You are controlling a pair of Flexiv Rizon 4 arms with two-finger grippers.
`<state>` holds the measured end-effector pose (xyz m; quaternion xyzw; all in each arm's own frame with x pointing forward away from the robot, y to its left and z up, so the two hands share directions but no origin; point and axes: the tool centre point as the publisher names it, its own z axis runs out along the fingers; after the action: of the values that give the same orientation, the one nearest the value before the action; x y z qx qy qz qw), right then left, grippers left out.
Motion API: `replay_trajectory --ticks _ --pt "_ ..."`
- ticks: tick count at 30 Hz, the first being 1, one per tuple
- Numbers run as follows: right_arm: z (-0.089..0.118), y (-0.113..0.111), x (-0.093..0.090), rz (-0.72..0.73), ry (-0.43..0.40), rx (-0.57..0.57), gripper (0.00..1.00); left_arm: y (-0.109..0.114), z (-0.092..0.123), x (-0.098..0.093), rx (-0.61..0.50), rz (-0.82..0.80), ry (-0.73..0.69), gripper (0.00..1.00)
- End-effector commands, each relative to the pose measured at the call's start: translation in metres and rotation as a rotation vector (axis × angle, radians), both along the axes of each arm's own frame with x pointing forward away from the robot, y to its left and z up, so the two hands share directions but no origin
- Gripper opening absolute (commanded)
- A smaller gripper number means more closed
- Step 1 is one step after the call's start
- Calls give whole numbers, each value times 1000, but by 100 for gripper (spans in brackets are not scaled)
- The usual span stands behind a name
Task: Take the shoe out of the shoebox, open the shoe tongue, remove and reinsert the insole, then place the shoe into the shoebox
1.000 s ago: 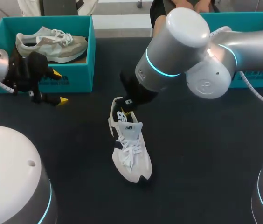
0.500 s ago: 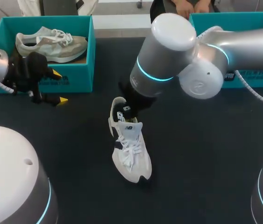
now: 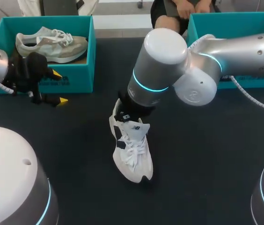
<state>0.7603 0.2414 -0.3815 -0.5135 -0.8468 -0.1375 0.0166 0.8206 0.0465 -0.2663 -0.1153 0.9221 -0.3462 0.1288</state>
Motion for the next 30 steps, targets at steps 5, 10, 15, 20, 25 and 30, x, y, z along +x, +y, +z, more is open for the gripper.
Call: replay_trajectory --ticks 5,10,15,20,25,30 --pt "-18 15 4 7 47 -49 0 0 0 -1 4 2 0 100" --pt "2 9 0 -33 25 -96 0 0 0 -1 4 2 0 100" --pt "18 9 7 -37 -8 -121 0 0 0 -1 4 2 0 100" --pt "12 13 19 -25 -21 -122 0 0 0 -1 4 2 0 100" --pt "1 15 31 -42 -46 -156 0 0 0 -1 4 2 0 100" --pt "-11 18 36 -83 -72 -176 0 0 0 -1 4 2 0 100"
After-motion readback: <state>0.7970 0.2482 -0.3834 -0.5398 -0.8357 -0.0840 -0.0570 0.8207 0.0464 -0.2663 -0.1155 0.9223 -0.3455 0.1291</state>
